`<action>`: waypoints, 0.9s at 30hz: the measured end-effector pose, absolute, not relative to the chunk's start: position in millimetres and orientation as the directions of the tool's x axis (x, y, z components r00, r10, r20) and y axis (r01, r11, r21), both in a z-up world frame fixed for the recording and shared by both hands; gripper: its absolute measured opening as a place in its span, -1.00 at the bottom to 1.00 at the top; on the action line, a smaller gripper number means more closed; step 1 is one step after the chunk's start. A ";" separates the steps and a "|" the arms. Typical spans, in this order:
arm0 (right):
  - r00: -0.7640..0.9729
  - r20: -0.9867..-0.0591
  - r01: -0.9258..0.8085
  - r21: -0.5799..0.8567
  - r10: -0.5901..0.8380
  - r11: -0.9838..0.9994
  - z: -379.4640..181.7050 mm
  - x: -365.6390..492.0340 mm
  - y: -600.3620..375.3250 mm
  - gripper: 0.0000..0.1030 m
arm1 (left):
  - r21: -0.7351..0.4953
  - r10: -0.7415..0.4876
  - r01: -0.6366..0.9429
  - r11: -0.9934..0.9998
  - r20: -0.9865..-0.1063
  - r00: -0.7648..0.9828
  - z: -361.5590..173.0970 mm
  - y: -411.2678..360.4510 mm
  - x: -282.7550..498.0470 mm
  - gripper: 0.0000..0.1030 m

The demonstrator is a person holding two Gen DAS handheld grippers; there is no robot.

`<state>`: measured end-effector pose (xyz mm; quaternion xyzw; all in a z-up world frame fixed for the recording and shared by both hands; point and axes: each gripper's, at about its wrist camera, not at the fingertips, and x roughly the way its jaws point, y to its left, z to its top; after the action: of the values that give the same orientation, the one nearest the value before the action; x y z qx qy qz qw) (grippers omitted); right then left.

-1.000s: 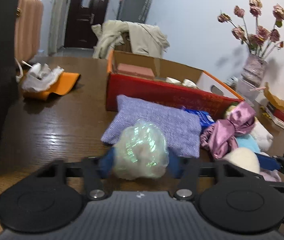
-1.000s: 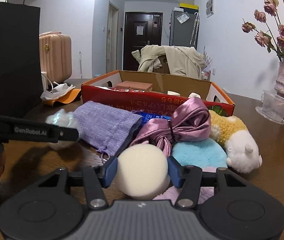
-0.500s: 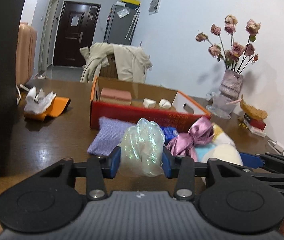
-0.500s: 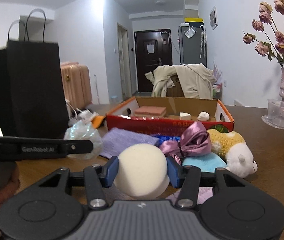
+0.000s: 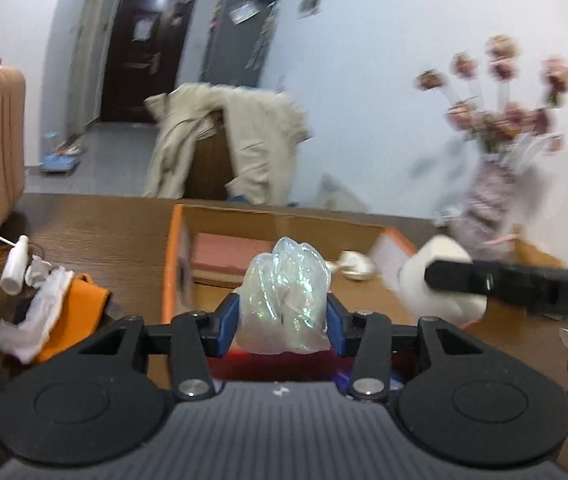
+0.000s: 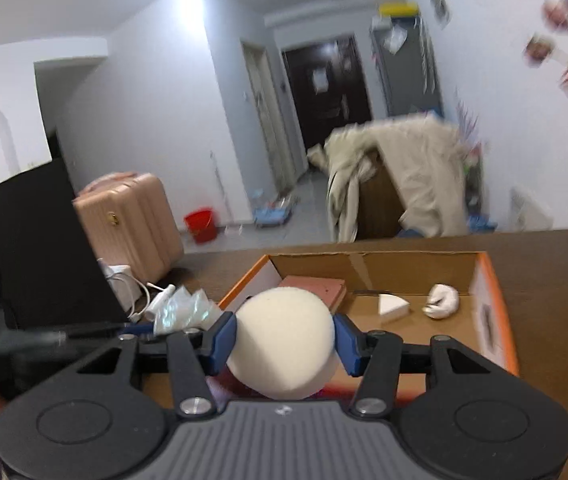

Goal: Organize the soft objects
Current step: 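Lower both held items into the box and open both tools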

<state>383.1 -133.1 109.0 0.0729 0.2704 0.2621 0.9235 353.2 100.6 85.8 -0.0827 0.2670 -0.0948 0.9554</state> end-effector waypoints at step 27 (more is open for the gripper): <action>0.633 -0.663 -0.318 0.248 0.400 0.915 92.8 518.8 -109.1 0.39 | -0.229 -0.219 0.120 0.966 -0.478 0.851 84.8 123.5 389.0 0.60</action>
<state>518.8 -109.1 92.8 0.0539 0.3792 0.1988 0.9021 389.0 123.5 84.8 -0.0958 0.2583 -0.0888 0.9572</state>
